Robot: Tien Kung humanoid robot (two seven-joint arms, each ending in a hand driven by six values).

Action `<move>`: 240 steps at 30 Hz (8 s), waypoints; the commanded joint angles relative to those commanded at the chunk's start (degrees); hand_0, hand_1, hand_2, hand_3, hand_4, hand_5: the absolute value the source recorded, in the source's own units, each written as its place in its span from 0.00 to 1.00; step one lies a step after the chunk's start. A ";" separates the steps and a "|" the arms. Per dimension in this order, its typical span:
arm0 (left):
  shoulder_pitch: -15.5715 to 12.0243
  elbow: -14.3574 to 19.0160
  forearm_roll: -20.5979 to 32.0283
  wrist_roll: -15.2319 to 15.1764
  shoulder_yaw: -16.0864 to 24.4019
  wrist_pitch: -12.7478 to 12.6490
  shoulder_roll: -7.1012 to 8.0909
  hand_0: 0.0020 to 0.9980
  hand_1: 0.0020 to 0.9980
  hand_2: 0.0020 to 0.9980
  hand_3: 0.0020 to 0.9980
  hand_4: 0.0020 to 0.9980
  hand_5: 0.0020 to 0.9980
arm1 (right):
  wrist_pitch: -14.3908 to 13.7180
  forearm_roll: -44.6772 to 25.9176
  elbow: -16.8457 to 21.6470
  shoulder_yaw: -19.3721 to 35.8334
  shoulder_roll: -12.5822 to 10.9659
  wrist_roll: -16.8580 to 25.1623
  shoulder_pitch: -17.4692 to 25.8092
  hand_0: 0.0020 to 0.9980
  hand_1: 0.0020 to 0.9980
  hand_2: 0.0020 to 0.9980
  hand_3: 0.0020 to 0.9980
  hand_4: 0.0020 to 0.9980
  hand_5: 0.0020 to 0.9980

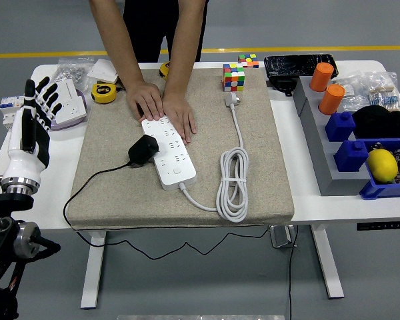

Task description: Pick up the plug,place it near the board,insert it into the board,press the button

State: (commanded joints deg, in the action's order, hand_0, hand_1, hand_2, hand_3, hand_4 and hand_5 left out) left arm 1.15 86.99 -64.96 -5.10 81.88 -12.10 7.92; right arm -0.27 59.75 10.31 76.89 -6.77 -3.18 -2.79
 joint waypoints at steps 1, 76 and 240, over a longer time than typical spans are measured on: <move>-0.64 0.11 -1.28 0.78 -0.17 0.41 0.37 0.94 0.98 0.94 0.95 1.00 1.00 | 0.01 -0.07 0.00 -0.05 -0.05 0.06 -0.02 0.79 0.71 0.70 0.67 1.00 0.77; 20.75 -12.42 -37.30 17.18 -30.67 12.32 8.08 1.00 0.98 0.92 0.94 1.00 1.00 | -0.09 0.52 0.00 -0.88 -0.33 -0.19 -0.40 0.79 0.71 0.70 0.67 1.00 0.77; 24.59 -7.55 -35.03 36.12 -32.44 28.72 5.49 0.13 0.06 0.17 0.83 0.38 0.02 | -0.32 -0.28 0.00 -1.54 -0.40 -0.32 -0.53 0.79 0.71 0.70 0.68 1.00 0.79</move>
State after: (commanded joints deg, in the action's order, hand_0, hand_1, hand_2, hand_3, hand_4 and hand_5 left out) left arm 25.74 79.44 -99.98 31.03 49.44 16.62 13.41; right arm -0.59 59.47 10.31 75.35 -7.17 -3.50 -3.32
